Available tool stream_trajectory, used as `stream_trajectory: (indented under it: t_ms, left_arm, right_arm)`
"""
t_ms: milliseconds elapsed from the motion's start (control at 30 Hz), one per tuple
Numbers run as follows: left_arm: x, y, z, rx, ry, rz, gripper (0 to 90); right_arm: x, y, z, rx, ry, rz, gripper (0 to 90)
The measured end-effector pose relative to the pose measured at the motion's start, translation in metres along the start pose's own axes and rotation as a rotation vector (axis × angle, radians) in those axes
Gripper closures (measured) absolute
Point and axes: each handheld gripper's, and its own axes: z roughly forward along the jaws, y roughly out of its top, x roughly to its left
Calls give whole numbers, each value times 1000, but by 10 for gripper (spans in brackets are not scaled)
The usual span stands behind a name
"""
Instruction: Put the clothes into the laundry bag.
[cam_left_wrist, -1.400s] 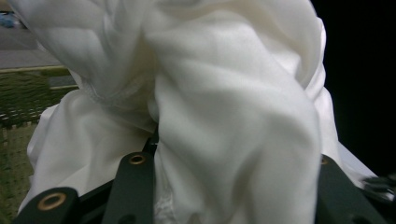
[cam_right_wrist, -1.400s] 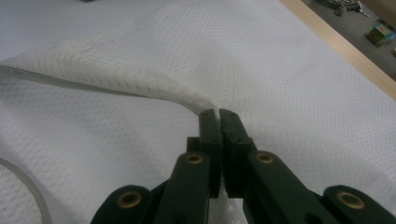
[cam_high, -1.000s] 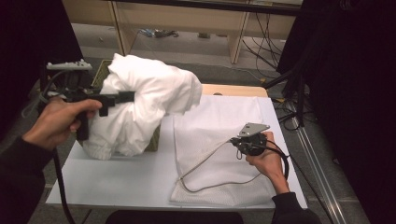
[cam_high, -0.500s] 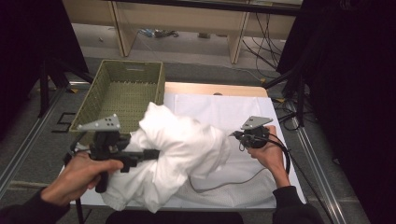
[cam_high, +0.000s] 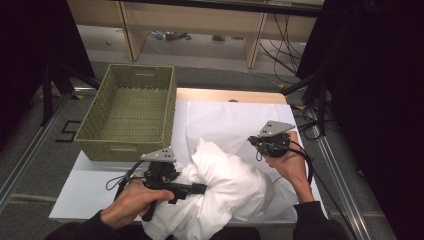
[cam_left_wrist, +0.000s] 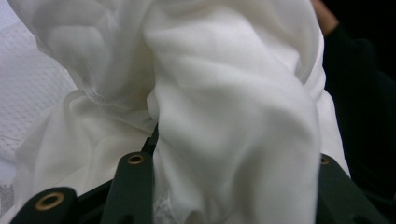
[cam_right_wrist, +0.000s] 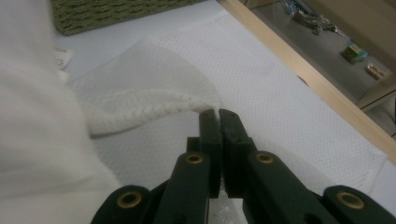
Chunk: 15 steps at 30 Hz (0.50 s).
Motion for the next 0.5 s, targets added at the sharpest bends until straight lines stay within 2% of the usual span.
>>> stream_trajectory:
  t_ms: [100, 167, 233, 267, 333, 367, 400, 433, 467, 500]
  left_arm:
    - [7, 3, 5, -41, 76, -14, 557]
    - [12, 6, 5, -75, 141, -23, 553]
    - [12, 8, 9, -75, 182, 8, 546]
    - [8, 6, 15, -55, 190, 36, 541]
    - [0, 3, 28, -12, 180, 72, 530]
    - [-4, 1, 37, 15, 170, 86, 527]
    - [-5, -1, 48, 54, 146, 115, 527]
    - [-5, -2, 55, 74, 139, 120, 527]
    - [-6, -5, 65, 90, 123, 97, 527]
    - [-5, -5, 72, 110, 112, 123, 528]
  right_arm:
    - [2, 4, -3, -14, 3, -24, 897]
    - [4, 4, -4, -13, 5, -25, 897]
    - [5, 5, -4, -8, -1, -9, 897]
    - [6, 6, -3, -9, -1, -12, 897]
    - [8, 8, -2, -2, 0, -10, 898]
    - [8, 9, -1, -2, 12, -24, 897]
    - [9, 10, -1, -5, 5, -28, 898]
    - [11, 11, -1, -4, 8, -23, 898]
    - [11, 11, -2, -8, 8, -32, 897]
    - [12, 12, -2, -13, 6, -36, 898]
